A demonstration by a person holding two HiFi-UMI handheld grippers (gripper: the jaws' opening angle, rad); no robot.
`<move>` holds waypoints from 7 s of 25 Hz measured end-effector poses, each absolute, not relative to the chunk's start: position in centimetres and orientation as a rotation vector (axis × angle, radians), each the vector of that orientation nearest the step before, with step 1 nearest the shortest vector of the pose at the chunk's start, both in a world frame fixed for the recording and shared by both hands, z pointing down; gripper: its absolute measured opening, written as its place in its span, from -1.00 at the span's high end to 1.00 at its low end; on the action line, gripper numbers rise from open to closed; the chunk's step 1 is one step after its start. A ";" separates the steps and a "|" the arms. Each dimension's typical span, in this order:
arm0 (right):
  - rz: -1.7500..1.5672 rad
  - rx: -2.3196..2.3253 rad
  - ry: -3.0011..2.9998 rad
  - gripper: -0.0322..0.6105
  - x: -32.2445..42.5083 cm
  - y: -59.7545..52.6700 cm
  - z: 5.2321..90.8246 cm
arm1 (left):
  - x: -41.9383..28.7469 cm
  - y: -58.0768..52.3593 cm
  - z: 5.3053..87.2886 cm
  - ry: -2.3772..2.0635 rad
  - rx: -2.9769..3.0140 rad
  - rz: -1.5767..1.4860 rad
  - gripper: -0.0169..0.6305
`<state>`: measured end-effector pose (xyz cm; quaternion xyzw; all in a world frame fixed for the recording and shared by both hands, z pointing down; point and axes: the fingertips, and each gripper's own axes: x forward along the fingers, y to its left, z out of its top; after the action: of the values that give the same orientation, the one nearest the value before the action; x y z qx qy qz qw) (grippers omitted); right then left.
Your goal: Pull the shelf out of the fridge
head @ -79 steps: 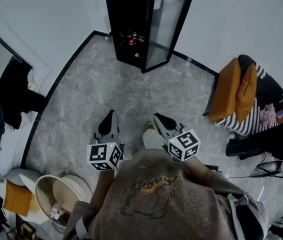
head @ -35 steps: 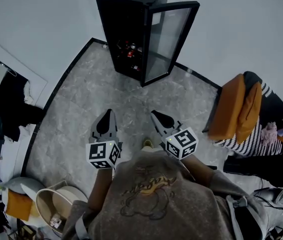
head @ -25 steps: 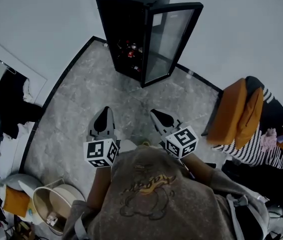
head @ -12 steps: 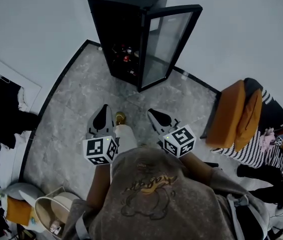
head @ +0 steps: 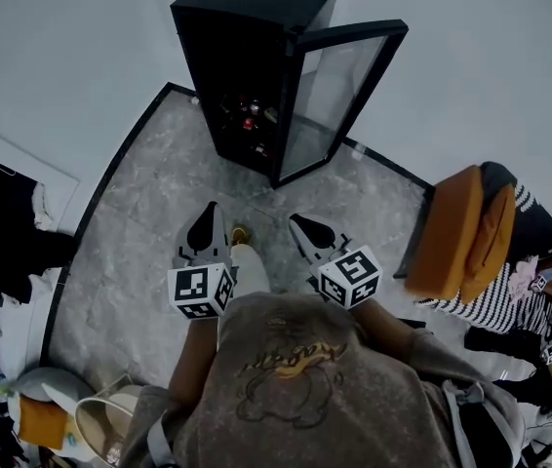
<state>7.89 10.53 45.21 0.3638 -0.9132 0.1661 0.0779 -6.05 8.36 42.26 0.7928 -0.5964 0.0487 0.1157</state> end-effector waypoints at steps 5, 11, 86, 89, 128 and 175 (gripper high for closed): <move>0.512 1.108 -2.717 0.83 7.0 7.5 45.4 | -6.9 4.8 43.0 -1.727 2.314 0.147 0.93; 0.518 1.126 -2.702 0.83 6.1 3.9 44.9 | -7.4 0.3 43.1 -1.697 2.324 0.165 0.93; 0.728 1.379 -2.454 0.83 -1.4 -18.1 50.6 | -7.6 -38.4 68.0 -1.276 2.084 0.276 0.84; 0.744 1.383 -2.442 0.83 -1.3 -17.9 51.0 | -7.6 -39.1 69.2 -1.252 2.025 0.224 0.76; 0.872 1.452 -2.301 0.83 0.0 -15.3 53.9 | -4.4 -49.7 74.7 -1.047 1.650 -0.335 0.67; 0.821 1.419 -2.358 0.83 0.2 -11.5 52.4 | -9.7 -39.3 72.8 -0.892 1.361 -0.737 0.91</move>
<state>0.18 -11.50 52.41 0.4897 -0.8136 0.2834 0.1341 -9.71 -39.26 72.80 0.5936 -0.3889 -0.3214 0.6270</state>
